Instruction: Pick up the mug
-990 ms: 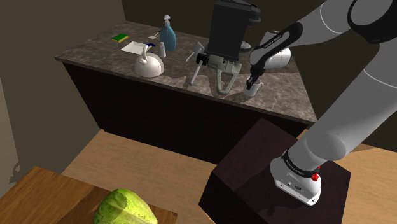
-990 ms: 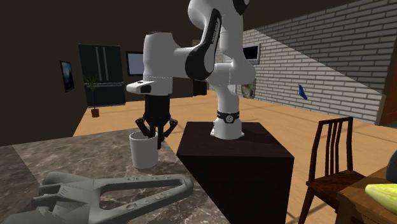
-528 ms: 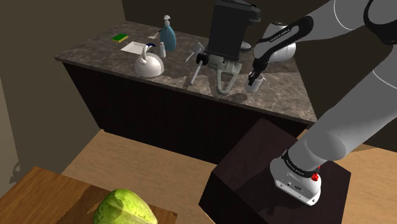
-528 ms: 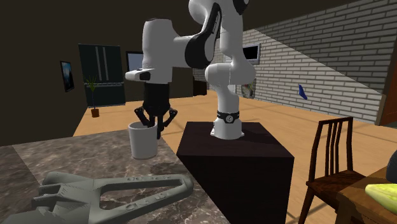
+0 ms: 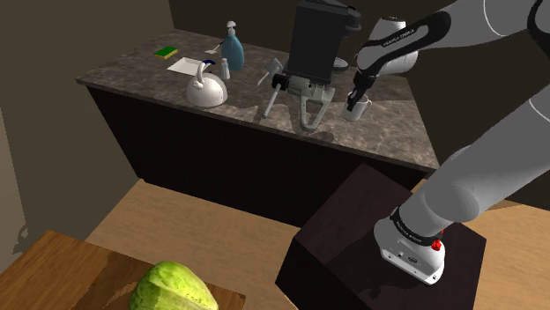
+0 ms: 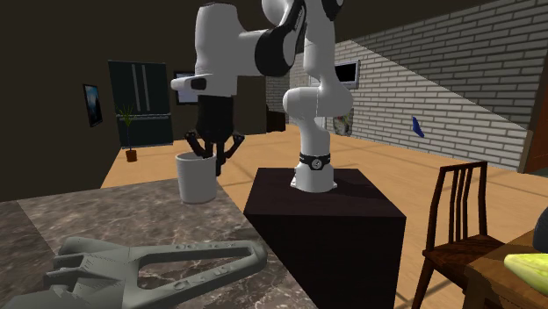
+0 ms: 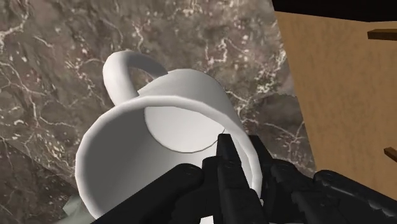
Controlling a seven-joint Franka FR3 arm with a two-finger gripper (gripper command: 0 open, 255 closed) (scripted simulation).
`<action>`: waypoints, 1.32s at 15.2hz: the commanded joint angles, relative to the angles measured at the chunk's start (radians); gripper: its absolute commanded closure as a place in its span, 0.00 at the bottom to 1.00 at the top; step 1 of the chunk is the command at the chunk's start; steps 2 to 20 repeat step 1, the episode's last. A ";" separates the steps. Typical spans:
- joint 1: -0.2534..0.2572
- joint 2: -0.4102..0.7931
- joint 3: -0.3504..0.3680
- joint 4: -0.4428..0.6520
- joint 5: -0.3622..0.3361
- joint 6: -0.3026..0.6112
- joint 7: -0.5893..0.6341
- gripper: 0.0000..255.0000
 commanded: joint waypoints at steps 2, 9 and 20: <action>0.000 -0.007 0.001 0.005 -0.004 -0.012 0.003 1.00; 0.000 -0.007 0.001 0.005 -0.004 -0.012 0.003 1.00; 0.000 -0.007 0.001 0.005 -0.004 -0.012 0.003 1.00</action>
